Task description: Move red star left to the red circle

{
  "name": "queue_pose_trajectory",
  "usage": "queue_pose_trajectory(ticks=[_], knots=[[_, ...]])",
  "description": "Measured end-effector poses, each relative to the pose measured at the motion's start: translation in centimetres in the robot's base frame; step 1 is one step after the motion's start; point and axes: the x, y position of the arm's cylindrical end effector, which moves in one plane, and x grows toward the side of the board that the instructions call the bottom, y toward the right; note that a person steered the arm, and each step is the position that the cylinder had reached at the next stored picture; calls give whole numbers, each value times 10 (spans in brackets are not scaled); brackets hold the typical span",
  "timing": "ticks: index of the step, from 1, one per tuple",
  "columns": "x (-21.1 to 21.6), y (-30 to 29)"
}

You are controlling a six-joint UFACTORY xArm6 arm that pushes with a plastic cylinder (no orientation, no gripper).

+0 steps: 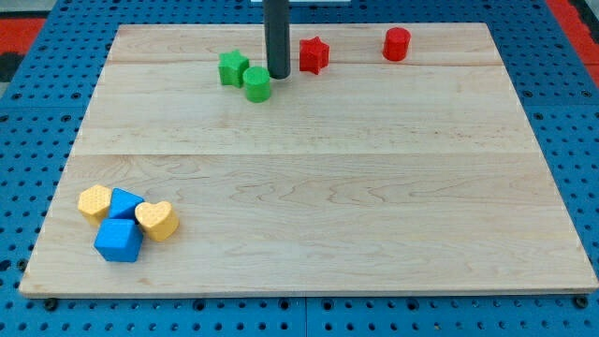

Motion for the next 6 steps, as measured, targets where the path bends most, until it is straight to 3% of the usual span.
queue_pose_trajectory(ticks=[1,2,3,5,6], knots=[[5,0],[-16,11],[-17,60],[-37,21],[-60,33]])
